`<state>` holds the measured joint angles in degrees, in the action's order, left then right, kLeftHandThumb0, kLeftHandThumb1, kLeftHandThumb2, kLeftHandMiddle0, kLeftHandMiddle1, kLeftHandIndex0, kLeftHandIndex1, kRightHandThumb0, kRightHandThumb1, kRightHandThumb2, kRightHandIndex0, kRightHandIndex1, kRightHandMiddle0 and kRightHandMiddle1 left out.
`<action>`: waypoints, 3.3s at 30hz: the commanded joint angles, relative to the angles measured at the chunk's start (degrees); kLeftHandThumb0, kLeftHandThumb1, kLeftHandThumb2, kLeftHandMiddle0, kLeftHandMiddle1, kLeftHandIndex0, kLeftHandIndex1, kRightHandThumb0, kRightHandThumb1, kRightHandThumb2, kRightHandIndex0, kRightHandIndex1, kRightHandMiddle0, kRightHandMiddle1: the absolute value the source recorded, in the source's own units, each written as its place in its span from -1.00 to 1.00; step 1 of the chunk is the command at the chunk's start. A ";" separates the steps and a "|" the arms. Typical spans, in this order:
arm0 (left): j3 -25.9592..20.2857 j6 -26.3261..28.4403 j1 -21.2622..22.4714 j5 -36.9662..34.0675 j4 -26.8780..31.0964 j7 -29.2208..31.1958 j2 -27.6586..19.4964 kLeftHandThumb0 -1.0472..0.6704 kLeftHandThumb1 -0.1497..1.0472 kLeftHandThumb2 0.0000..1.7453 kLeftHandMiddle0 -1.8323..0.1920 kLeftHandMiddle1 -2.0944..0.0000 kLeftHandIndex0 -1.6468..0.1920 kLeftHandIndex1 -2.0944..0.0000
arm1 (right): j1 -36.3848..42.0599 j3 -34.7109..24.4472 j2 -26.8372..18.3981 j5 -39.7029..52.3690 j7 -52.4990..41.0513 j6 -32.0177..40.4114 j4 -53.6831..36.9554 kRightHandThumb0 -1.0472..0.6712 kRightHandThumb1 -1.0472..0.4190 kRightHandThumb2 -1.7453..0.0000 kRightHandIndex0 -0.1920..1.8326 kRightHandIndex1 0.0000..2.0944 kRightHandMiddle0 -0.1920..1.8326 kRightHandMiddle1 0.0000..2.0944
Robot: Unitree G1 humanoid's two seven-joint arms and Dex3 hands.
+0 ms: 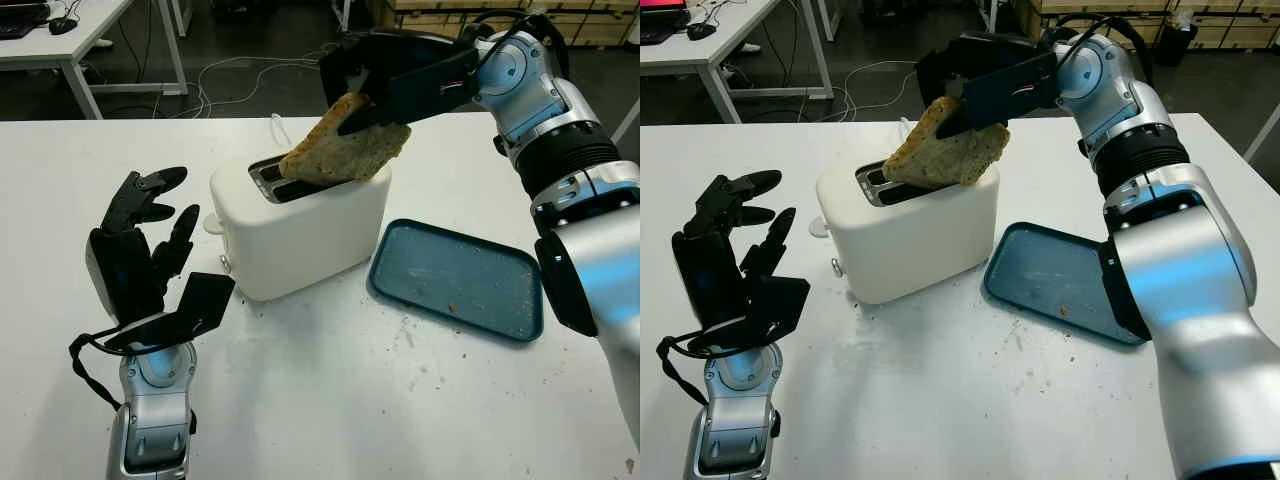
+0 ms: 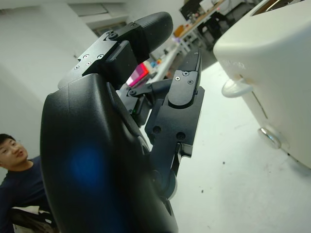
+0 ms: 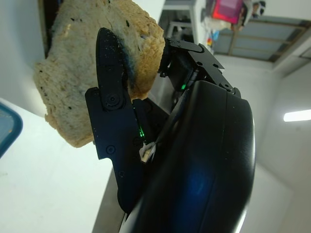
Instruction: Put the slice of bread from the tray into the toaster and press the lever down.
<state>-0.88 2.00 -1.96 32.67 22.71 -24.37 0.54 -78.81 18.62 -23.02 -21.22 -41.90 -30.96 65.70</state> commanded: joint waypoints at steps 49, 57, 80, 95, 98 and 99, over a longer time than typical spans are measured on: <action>0.66 -0.66 -0.04 1.14 -0.18 -0.96 0.12 0.05 0.69 -1.00 0.27 -0.17 0.01 0.41 | -3.06 15.31 1.22 -22.79 31.14 -15.10 -0.74 -0.62 -0.83 0.97 -0.58 -0.13 -0.13 -0.84; 0.71 -0.97 0.11 0.94 -0.75 -1.22 -0.12 0.04 0.69 -1.00 0.26 -0.17 0.00 0.42 | -4.62 15.42 0.50 -23.70 34.54 -14.77 -0.11 -0.56 -0.82 0.98 -0.61 -0.14 -0.14 -0.85; 0.85 -0.65 0.01 1.02 -0.43 -1.28 -0.16 0.07 0.70 -1.00 0.26 -0.17 0.00 0.43 | -1.04 8.48 -11.72 -24.37 47.79 -16.42 -8.42 -0.38 -0.83 0.84 -0.27 -0.30 -0.04 -0.90; 0.80 -0.47 0.62 0.61 -0.44 -1.13 -0.10 0.06 0.69 -1.00 0.25 -0.18 -0.01 0.43 | 10.93 9.85 -10.43 -26.42 56.56 -23.54 -13.41 -0.07 -0.83 0.64 -0.24 -0.37 -0.05 -0.94; 0.76 -0.74 0.57 0.64 -0.53 -1.10 -0.35 0.06 0.69 -1.00 0.26 -0.19 0.00 0.42 | 11.69 9.73 -8.90 -26.04 56.80 -23.10 -11.89 -0.10 -0.83 0.66 -0.24 -0.37 -0.05 -0.94; 0.78 -0.73 0.56 0.64 -0.51 -1.12 -0.31 0.06 0.69 -1.00 0.26 -0.19 0.00 0.42 | 11.87 9.70 -8.36 -25.90 56.80 -22.99 -11.34 -0.10 -0.82 0.68 -0.24 -0.37 -0.05 -0.94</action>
<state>-0.30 1.97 -1.95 32.71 22.55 -25.45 0.50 -67.75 28.44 -32.17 -47.97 14.10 -53.99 53.47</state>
